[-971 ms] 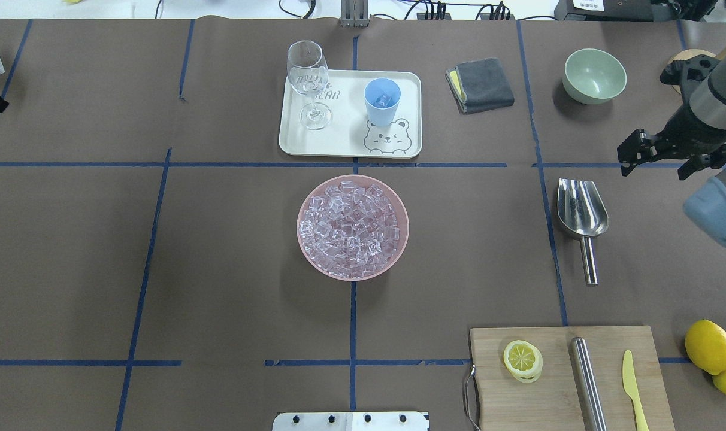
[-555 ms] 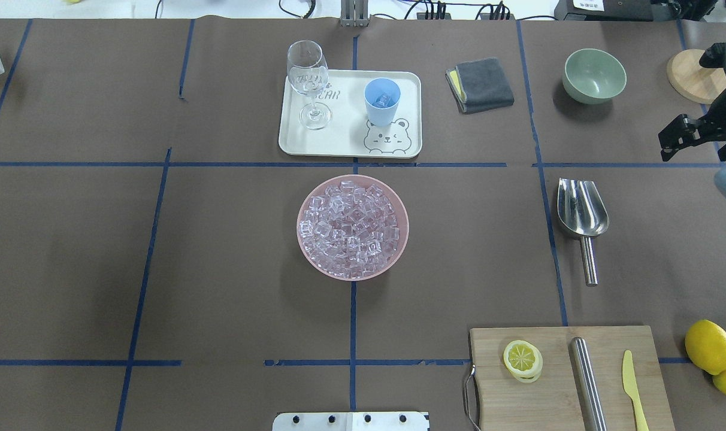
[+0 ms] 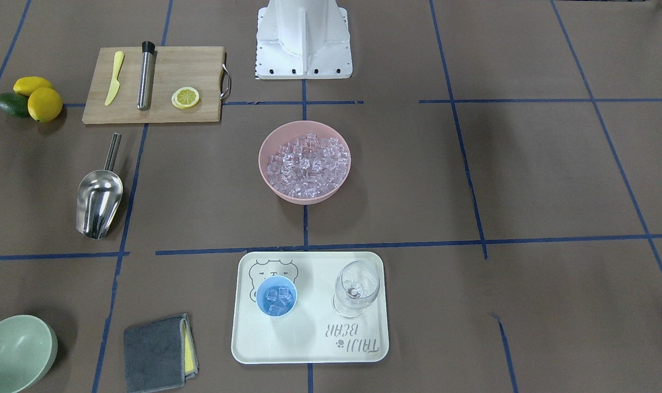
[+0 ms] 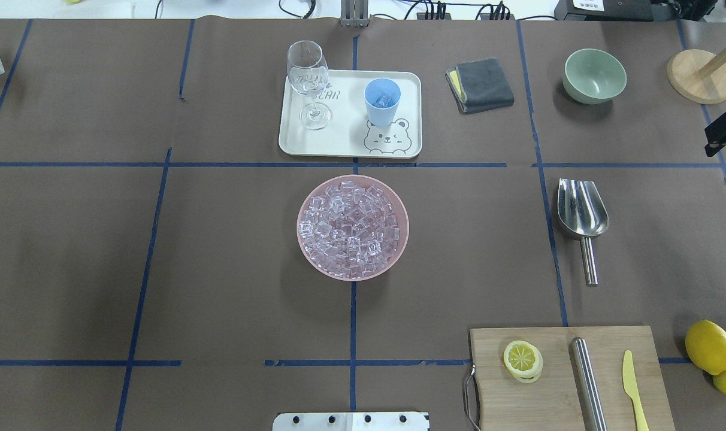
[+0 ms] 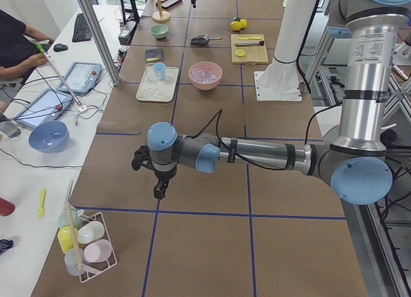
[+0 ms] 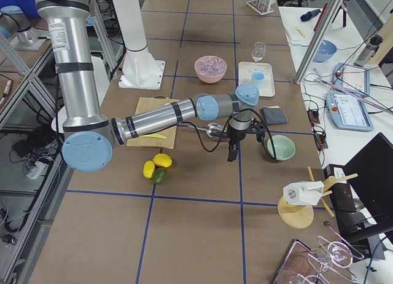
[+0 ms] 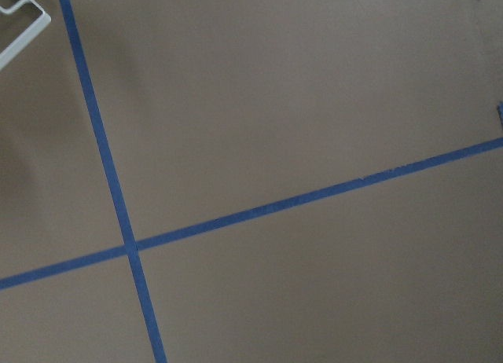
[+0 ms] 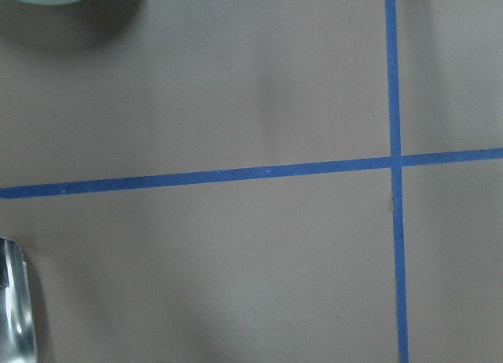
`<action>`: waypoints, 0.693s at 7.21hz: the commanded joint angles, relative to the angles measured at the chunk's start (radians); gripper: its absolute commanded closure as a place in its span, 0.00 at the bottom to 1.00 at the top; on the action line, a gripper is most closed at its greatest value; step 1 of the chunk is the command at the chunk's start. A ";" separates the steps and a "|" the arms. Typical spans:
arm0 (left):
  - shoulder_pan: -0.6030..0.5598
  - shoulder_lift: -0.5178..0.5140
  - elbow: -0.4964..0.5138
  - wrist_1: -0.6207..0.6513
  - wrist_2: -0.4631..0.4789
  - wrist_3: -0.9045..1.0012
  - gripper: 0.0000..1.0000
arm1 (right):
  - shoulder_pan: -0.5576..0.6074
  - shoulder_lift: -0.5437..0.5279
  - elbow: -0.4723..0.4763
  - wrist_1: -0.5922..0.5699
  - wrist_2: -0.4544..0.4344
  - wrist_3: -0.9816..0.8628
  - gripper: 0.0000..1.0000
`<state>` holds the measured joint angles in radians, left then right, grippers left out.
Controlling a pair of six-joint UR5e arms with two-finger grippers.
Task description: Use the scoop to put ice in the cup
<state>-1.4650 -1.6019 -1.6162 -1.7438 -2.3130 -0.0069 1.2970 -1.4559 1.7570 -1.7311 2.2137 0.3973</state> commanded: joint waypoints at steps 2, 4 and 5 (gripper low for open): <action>0.002 -0.010 -0.016 0.102 0.014 0.001 0.00 | 0.070 -0.142 0.002 0.143 0.072 -0.077 0.00; 0.002 -0.009 -0.019 0.138 0.012 0.001 0.00 | 0.091 -0.155 0.018 0.153 0.077 -0.080 0.00; 0.002 -0.010 -0.025 0.167 0.004 0.001 0.00 | 0.091 -0.155 0.015 0.153 0.078 -0.081 0.00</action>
<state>-1.4636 -1.6113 -1.6363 -1.6049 -2.3028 -0.0061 1.3822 -1.6059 1.7687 -1.5833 2.2894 0.3184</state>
